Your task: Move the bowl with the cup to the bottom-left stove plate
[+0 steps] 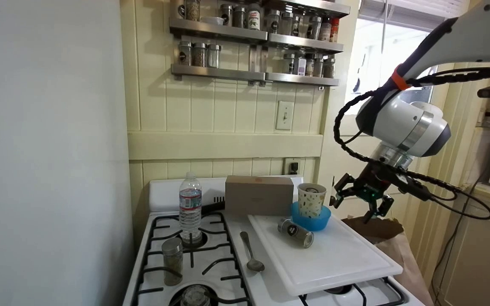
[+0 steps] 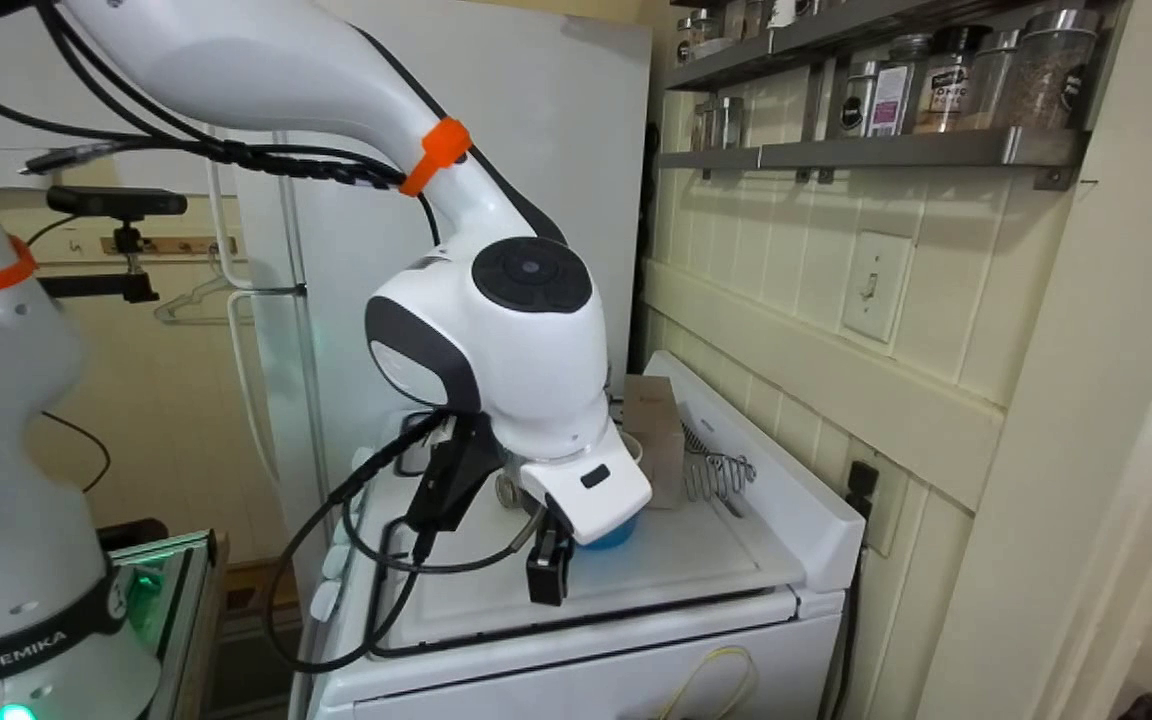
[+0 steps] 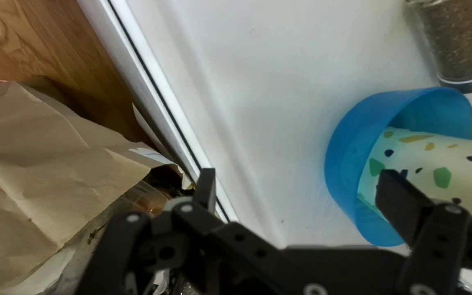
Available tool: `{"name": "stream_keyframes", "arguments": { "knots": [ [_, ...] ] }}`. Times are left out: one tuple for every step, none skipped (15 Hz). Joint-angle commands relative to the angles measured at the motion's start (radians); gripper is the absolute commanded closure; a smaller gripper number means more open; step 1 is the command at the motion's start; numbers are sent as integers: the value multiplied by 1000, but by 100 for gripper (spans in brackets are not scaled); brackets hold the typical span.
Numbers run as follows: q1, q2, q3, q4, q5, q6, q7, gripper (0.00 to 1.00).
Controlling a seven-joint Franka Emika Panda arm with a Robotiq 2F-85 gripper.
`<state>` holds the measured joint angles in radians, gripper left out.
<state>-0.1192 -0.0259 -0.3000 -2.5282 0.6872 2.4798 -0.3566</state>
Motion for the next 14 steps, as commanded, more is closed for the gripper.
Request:
{"name": "stream_keyframes", "arguments": {
  "knots": [
    [-26, 66, 45, 34, 44, 6, -29, 1],
    [-29, 77, 56, 40, 48, 13, -26, 2],
    [-32, 84, 66, 47, 52, 16, -25, 2],
    [-34, 92, 75, 53, 54, 19, -24, 5],
    [-37, 98, 83, 60, 54, 20, -24, 5],
    [-39, 104, 90, 66, 57, 22, -24, 4],
    [-42, 109, 97, 71, 59, 27, -23, 4],
    [-43, 114, 103, 73, 57, 41, -19, 6],
    [-45, 118, 108, 75, 57, 51, -17, 10],
    [-47, 123, 113, 77, 54, 62, -14, 15],
    [-49, 127, 117, 77, 53, 76, -11, 30],
    [-50, 131, 121, 77, 52, 90, -10, 41],
    [-51, 134, 124, 77, 52, 98, -10, 51],
    [-52, 135, 127, 77, 51, 105, -10, 58]
  ]
}}
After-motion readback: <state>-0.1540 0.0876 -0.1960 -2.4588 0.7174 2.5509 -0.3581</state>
